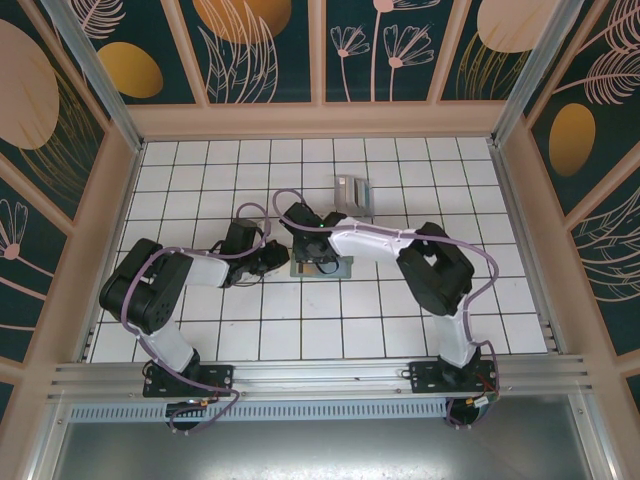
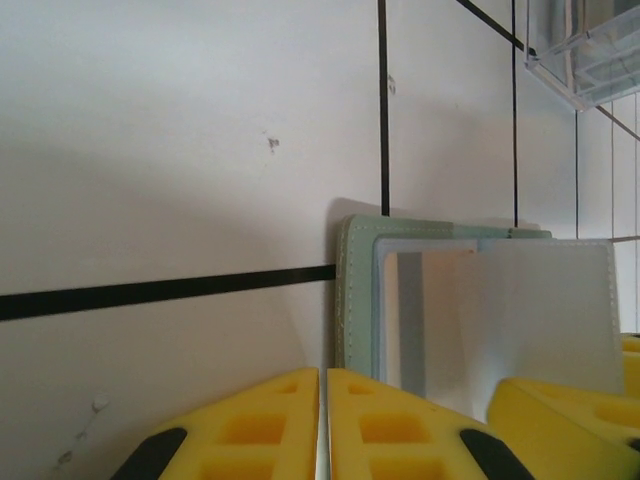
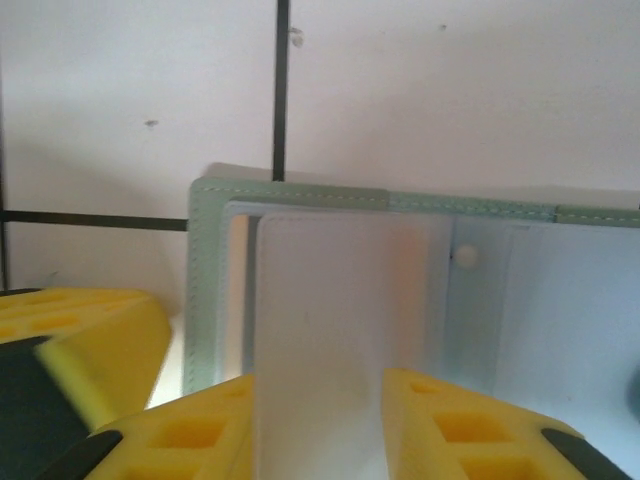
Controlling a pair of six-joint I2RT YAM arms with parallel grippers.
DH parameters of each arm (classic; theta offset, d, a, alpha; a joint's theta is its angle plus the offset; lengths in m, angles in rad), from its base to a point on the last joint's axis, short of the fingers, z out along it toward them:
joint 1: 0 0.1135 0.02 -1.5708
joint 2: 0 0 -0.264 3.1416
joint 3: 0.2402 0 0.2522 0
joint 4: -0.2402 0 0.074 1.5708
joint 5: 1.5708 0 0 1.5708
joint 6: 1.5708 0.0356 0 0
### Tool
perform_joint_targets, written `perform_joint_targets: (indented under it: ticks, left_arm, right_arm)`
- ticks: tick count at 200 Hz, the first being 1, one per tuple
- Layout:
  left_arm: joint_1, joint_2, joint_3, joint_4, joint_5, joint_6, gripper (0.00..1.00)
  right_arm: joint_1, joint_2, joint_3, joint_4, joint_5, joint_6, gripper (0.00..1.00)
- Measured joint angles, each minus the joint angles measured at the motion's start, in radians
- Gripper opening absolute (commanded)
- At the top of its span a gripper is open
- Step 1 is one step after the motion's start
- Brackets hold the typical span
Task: Put the credit cards into the card holder
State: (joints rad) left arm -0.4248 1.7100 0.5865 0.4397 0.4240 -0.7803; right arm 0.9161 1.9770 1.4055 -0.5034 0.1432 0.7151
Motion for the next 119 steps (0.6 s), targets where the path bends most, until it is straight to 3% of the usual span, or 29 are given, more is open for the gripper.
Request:
perform_joint_targets:
  ticks: [18,63,119]
  left_arm:
    - [0.000,-0.024,-0.011,-0.005,0.014,-0.007,0.13]
    - [0.008,-0.065,-0.005,0.008,0.090,-0.023,0.23]
    - [0.005,-0.064,-0.005,0.132,0.237,-0.097,0.34]
  right_arm:
    - [-0.006,-0.043,-0.030,0.026,-0.013,0.000,0.27]
    - [-0.022,-0.068,-0.048,0.039,0.016,-0.002,0.34]
    - [-0.063,-0.190,-0.198,0.135,-0.032,0.000,0.40]
